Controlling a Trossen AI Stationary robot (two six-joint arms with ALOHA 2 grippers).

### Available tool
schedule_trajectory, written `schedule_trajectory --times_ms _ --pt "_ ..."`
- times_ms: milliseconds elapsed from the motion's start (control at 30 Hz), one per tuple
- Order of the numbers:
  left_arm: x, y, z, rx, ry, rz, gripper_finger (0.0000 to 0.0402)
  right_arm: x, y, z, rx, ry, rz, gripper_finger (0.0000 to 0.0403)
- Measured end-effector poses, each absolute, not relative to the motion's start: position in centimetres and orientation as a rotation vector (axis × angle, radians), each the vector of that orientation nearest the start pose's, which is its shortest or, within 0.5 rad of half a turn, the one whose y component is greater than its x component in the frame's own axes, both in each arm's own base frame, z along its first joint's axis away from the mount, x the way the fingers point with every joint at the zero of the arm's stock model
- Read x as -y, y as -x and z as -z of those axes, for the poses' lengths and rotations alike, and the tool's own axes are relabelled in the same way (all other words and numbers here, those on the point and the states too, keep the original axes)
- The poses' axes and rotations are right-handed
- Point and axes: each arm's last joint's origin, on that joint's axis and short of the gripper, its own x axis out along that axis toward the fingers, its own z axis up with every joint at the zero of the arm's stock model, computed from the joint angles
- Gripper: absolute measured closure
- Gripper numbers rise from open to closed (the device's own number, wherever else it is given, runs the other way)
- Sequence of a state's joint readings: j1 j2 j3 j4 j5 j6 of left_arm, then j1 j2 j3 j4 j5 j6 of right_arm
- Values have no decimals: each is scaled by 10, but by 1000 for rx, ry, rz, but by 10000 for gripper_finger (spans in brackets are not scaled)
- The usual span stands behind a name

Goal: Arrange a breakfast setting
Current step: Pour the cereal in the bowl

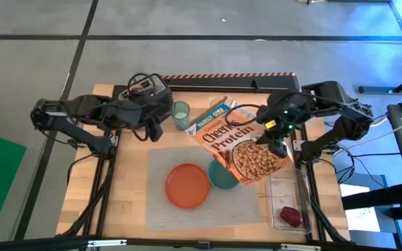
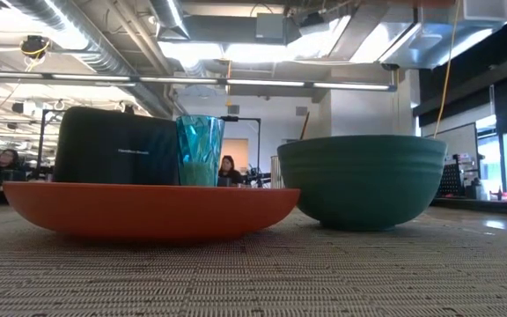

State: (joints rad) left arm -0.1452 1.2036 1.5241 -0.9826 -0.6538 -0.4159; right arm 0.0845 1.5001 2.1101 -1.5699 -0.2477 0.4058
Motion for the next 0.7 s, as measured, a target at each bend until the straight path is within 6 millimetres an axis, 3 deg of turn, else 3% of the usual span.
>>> schedule_trajectory --times_ms 267,533,700 --pt "12 -199 -427 -560 128 -567 199 -33 -234 -453 -1205 -819 -63 403" --pt "12 -192 -424 -613 105 -566 199 -57 -240 -414 -1449 -974 24 403" --pt "12 -191 -423 -641 81 -543 199 -67 -239 -403 -1528 -1010 59 403"
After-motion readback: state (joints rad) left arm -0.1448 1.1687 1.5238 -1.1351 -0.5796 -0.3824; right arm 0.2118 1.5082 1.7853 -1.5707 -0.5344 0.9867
